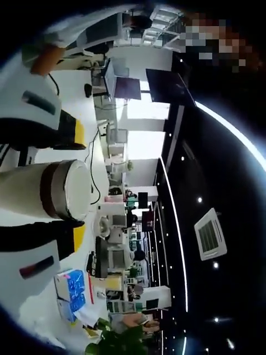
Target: Grasp the water cup twist off the cup lid place the cup lid on the table
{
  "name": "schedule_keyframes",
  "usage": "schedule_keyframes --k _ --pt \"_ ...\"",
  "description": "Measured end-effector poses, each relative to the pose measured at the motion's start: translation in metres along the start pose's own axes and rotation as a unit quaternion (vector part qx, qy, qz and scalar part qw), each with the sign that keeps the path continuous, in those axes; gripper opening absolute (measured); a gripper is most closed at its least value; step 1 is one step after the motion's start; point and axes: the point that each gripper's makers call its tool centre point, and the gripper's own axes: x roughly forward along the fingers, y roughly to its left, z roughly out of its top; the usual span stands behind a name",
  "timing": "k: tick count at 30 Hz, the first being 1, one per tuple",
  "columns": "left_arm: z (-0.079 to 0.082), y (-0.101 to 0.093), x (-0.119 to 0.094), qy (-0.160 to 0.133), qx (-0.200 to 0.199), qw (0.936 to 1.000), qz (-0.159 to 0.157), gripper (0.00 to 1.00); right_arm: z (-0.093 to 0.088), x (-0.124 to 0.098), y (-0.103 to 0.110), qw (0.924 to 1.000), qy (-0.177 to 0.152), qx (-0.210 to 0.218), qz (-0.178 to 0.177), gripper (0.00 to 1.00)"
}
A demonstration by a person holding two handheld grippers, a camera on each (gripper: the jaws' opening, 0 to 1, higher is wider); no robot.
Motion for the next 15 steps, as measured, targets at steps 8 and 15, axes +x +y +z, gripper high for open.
schedule_keyframes --k 8,15 --pt "-0.0005 0.0001 0.0001 0.000 0.001 1.0000 -0.001 0.51 -0.0010 0.0008 -0.0028 0.9998 0.010 -0.015 0.007 0.46" --pt "-0.0007 0.0001 0.0002 0.000 0.001 1.0000 -0.002 0.51 -0.0015 0.0023 -0.0031 0.9974 0.014 -0.012 0.069 0.45"
